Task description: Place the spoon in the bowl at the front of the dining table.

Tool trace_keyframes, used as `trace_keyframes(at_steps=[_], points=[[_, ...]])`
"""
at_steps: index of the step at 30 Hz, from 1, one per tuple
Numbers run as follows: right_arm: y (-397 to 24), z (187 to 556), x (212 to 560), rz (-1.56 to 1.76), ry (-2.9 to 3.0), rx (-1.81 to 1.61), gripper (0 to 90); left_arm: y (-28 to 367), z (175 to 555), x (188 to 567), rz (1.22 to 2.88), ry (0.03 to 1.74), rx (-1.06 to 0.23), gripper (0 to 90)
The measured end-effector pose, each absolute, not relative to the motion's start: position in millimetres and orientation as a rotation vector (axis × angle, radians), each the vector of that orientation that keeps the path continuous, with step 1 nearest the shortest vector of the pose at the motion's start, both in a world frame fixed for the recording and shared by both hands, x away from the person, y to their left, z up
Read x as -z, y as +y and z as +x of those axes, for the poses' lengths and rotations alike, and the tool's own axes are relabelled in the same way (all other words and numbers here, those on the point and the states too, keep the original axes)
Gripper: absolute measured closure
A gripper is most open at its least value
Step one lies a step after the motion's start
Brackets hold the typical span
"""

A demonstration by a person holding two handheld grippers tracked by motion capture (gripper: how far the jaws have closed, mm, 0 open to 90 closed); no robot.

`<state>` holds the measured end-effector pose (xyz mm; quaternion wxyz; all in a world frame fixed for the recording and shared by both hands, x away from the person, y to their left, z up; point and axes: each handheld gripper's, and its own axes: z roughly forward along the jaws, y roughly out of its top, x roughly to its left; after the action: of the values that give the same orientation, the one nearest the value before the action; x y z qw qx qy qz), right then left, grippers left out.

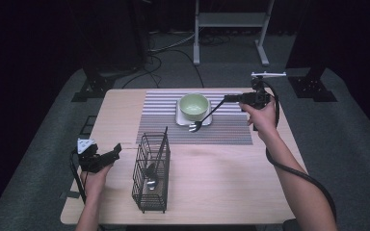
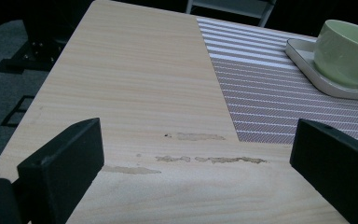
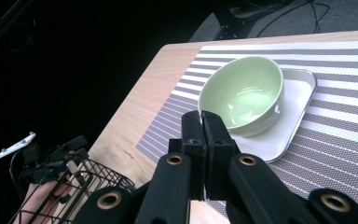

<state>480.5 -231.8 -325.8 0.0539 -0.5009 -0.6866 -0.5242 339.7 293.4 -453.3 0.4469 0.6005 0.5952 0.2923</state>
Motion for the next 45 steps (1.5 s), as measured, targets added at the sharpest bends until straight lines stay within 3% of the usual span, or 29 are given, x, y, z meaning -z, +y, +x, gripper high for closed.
trace_keyframes(at_steps=[45], points=[[-220, 521, 321, -1.691, -2.068, 1.608, 88.7, 296, 337, 452, 1.476, 1.474, -0.728, 1.6]])
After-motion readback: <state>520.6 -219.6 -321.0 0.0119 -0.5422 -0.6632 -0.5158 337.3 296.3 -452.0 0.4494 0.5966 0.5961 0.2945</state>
